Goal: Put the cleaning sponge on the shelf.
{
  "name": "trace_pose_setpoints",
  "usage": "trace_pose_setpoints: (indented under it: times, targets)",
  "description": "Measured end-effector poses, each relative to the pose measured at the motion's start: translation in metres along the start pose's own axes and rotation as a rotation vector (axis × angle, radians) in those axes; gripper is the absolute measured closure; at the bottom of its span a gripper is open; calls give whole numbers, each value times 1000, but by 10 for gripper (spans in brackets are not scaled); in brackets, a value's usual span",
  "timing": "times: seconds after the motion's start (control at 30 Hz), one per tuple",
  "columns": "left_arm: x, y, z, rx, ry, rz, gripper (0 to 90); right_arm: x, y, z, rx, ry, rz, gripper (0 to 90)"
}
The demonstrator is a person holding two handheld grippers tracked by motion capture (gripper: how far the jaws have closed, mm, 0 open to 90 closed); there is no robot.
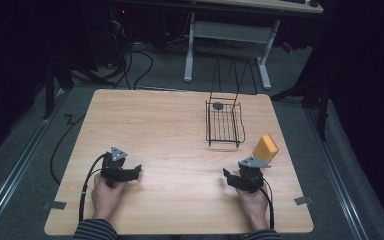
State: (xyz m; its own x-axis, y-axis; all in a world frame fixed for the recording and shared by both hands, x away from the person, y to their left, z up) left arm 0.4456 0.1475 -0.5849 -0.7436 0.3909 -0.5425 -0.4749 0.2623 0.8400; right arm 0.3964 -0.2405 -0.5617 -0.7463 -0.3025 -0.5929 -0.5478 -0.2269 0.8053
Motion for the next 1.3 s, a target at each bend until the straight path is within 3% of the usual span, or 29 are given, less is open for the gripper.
trace_pose_setpoints:
  times: [0.63, 0.93, 1.13, 1.3]
  targets:
    - [0, 0, 0, 0, 0, 0, 167, 23, 32, -14, -15, -44, -41, 349]
    - [0, 0, 0, 0, 0, 0, 167, 34, 48, -28, 16, -84, -76, 352]
    - [0, 0, 0, 0, 1, 0, 167, 41, 58, -36, 43, -81, -82, 349]
    - [0, 0, 0, 1, 0, 0, 167, 46, 69, -49, 70, -119, -104, 349]
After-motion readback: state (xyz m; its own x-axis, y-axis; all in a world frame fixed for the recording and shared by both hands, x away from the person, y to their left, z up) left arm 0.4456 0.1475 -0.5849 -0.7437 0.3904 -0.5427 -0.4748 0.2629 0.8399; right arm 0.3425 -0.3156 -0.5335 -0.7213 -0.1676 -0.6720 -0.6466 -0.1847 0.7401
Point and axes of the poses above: each handheld gripper's, and its own axes: y roughly backward along the jaws, x roughly out of its underside, z roughly to its left, the point moved 7 cm from there along -y, roughly forward along the jaws, and after that the axes turned 14 degrees about z, right-handed, at the moved point
